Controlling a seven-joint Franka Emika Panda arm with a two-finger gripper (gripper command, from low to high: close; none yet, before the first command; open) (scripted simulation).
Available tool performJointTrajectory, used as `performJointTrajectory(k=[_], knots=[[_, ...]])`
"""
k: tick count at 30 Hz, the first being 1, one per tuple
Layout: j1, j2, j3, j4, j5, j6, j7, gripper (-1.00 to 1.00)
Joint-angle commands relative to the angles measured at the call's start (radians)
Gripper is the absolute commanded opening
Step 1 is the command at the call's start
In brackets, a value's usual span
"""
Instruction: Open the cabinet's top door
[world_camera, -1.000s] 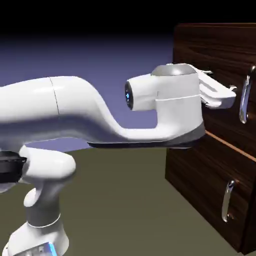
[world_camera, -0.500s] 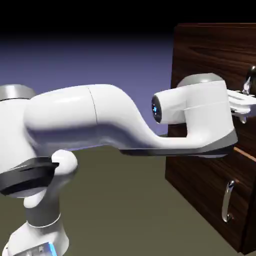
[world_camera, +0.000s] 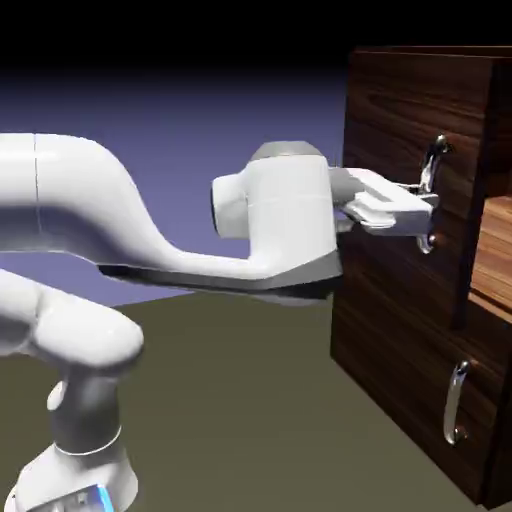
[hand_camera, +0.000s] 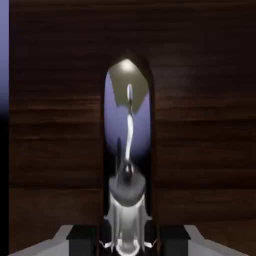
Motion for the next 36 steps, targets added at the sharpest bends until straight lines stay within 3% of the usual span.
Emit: performJointTrajectory(k=[1, 21, 29, 36], knots=[[-0.036, -0.006, 0.028, -0.025, 0.021, -0.009, -0.005, -1.0], [-0.702, -0.33, 0.631, -0.469, 0.716, -0.106, -0.292, -1.0], [-0.756, -0.515, 0.783, -0.583, 1.064, -0.189, -0.514, -1.0], [-0.671, -0.685, 0.965, -0.65, 1.368, -0.399, -0.672, -1.0]])
